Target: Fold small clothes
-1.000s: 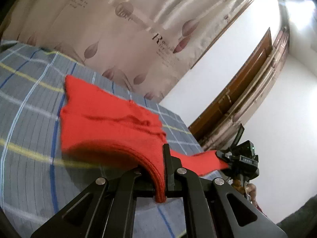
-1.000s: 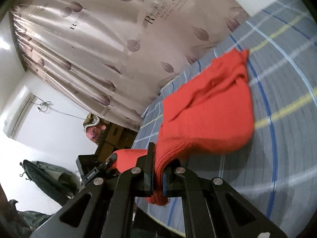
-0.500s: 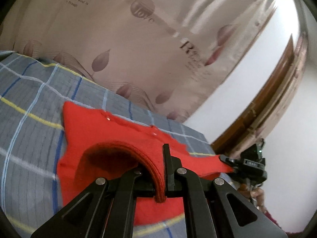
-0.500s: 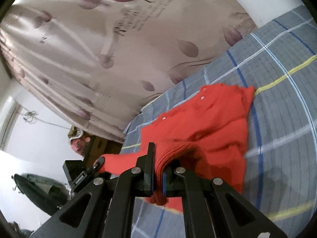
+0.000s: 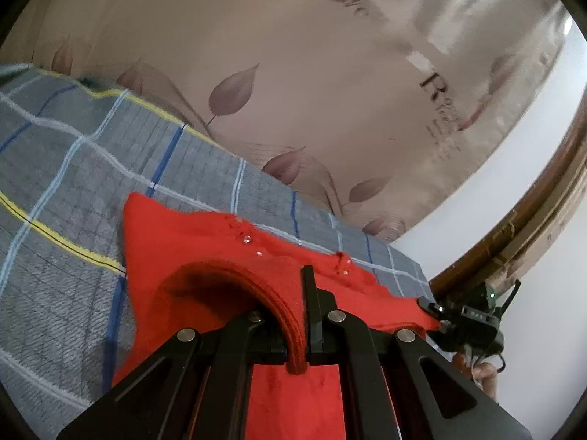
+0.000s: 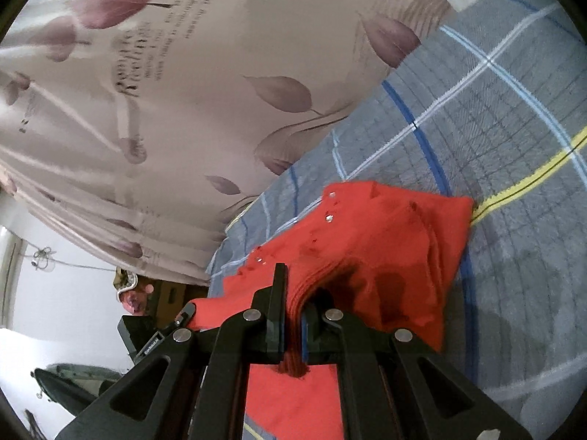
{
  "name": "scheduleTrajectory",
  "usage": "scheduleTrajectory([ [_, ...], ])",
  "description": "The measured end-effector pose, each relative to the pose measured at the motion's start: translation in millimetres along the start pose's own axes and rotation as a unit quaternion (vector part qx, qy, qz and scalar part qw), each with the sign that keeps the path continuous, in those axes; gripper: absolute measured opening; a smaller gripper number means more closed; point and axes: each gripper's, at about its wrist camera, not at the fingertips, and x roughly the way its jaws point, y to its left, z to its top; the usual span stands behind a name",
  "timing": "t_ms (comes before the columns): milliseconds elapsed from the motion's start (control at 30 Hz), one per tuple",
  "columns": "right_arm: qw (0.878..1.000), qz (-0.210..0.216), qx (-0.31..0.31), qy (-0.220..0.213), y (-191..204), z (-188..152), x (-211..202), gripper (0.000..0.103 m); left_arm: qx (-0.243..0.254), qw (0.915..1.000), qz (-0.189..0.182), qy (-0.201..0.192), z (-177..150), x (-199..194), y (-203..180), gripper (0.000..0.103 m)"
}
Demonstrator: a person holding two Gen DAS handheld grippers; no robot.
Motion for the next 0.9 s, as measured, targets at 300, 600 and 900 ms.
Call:
scheduleTrajectory([
  [300,0.996,0.031,0.065,-0.048,-32,14,-4,0.024,-0.029,0.9995,0.002,-0.014,12,14,16,0.048],
  [600,0.998,-0.035,-0.029,-0.032,-6,-28,-39,0.034,-0.03,0.9965,0.039,-0.068,24,-26,27,0.083],
  [900,0.978,-0.134,-0.152,0.053,2,-111,-45,0.042,0.054,0.9941,0.066,0.067,-46,-53,41,0.083],
])
